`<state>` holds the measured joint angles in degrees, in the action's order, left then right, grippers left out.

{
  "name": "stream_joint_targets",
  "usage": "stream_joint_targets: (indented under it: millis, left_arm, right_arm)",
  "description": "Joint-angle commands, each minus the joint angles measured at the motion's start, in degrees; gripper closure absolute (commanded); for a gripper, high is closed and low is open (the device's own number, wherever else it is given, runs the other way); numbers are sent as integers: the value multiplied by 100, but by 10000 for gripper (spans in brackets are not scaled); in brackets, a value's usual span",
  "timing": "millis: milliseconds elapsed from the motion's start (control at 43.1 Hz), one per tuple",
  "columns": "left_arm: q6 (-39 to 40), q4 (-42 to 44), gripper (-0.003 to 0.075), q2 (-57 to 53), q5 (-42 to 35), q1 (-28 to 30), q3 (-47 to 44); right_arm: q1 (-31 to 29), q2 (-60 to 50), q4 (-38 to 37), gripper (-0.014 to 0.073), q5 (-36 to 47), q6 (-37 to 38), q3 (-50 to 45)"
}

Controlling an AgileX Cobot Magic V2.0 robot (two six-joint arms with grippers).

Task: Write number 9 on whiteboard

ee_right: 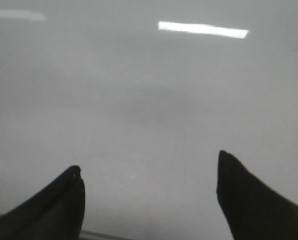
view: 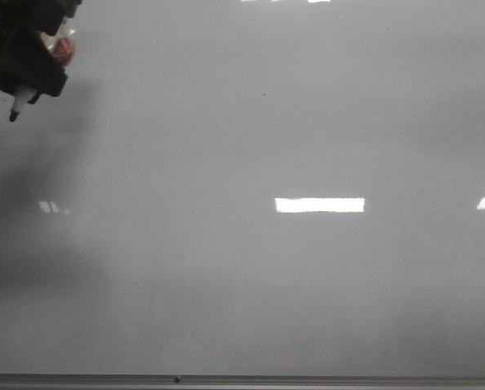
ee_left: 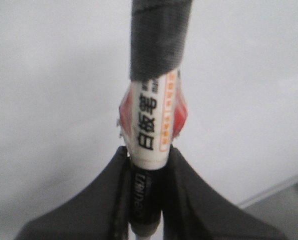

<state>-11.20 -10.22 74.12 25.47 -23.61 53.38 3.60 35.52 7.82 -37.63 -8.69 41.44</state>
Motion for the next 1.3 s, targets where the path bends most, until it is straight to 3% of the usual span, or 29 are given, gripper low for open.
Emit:
stream_joint_targets:
  millis: [0, 232, 348, 418, 650, 974, 1276]
  left_arm:
    - [-757, -31, 739, -313, 529, -525, 403]
    - [-2298, -505, 739, -390, 1836, -1533, 659]
    - [-3406, -982, 739, -419, 2070, -2066, 659]
    - [-3675, -1159, 739, -419, 2070, -2336, 659]
    - [-3716, -1432, 739, -419, 1923, -2639, 659]
    - [-3716, -1529, 739, -419, 1834, -2639, 659]
    - [-3716, -1533, 739, -419, 1575, -2639, 659]
  right_arm:
    - [439, 415, 425, 22, -230, -686, 652]
    - [1581, 1192, 1516, 22, -1701, -2541, 1738]
    - [2052, 1669, 2364, 22, -2214, -3114, 2194]
    - [2245, 1914, 2769, 22, -2282, -3451, 2334]
    - [2548, 2520, 3665, 22, -2397, -4160, 2418]
    - [2582, 3177, 3767, 26, -2500, -4261, 2418]
    - [2582, 3542, 3911, 239, -2569, -4327, 2418]
